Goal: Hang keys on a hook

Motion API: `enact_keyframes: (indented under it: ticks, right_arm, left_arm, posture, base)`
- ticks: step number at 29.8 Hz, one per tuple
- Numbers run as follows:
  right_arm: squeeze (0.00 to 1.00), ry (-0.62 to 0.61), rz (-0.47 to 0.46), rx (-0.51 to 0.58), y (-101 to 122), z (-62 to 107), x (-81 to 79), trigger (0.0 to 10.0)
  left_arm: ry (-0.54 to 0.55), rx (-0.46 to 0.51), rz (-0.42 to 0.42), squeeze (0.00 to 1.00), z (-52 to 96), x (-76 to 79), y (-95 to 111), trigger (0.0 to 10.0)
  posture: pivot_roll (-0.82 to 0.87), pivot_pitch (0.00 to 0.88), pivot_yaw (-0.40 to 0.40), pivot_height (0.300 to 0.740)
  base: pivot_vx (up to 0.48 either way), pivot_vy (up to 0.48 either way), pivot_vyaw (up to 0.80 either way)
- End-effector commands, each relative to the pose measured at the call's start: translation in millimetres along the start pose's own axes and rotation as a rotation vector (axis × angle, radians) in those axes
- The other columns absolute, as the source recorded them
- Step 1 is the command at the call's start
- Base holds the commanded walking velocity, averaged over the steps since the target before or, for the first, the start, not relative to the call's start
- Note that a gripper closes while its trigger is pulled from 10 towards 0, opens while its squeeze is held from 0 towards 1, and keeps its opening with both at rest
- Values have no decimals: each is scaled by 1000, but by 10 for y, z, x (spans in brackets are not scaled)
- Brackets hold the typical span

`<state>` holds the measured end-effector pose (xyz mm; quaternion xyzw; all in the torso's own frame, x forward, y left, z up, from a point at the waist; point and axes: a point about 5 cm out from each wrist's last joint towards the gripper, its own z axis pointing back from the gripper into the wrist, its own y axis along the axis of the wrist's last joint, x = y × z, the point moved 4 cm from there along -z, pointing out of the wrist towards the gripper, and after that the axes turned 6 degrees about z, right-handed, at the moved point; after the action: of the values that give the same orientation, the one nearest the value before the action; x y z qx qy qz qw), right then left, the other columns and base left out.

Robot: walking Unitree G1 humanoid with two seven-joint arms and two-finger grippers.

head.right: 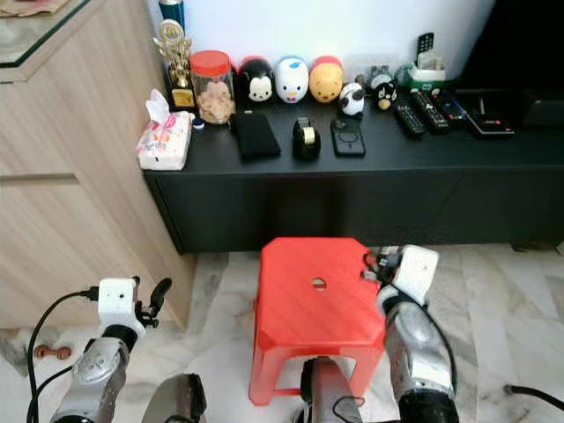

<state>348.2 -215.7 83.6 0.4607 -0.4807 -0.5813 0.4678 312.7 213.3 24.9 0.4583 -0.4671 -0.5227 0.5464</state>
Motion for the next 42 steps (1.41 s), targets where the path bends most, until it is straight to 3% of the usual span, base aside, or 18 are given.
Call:
enact_keyframes:
  ticks: [1, 18, 21, 27, 34, 39, 42]
  right_arm:
    - [0, -1, -2, 53, 105, 4, -1, 10000]
    - [0, -6, 33, 71, 109, 47, -36, 10000]
    - [0, 3, 25, 73, 108, 52, -68, 10000]
    - [0, 9, 24, 57, 81, 51, -83, 10000]
    - [0, 16, 20, 58, 84, 44, -104, 10000]
    - [0, 22, 15, 64, 99, 28, -151, 10000]
    - [0, 32, 13, 71, 124, 24, -184, 10000]
  left_arm:
    - [3, -20, -9, 0, 26, -10, -62, 10000]
    - [4, -28, -8, 0, 39, -15, -100, 10000]
    - [33, -76, 12, 0, 92, -82, -236, 10000]
    - [43, -89, 14, 0, 126, -102, -289, 10000]
    - [56, -121, 22, 0, 150, -114, -378, 10000]
    - [97, -247, 54, 0, 236, -141, -639, 10000]
    - [132, -393, 74, 0, 403, -166, -929, 10000]
  posture:
    - [-98, 62, -33, 604]
    - [-96, 63, -34, 644]
    - [-95, 62, -33, 669]
    - [-93, 61, -34, 703]
    - [-92, 61, -37, 703]
    - [-90, 61, -39, 703]
    - [-90, 62, -42, 703]
  base:
    - [0, 0, 0]
    - [0, 0, 0]
    - [0, 0, 0]
    - [0, 0, 0]
    - [0, 0, 0]
    - [0, 0, 0]
    - [0, 0, 0]
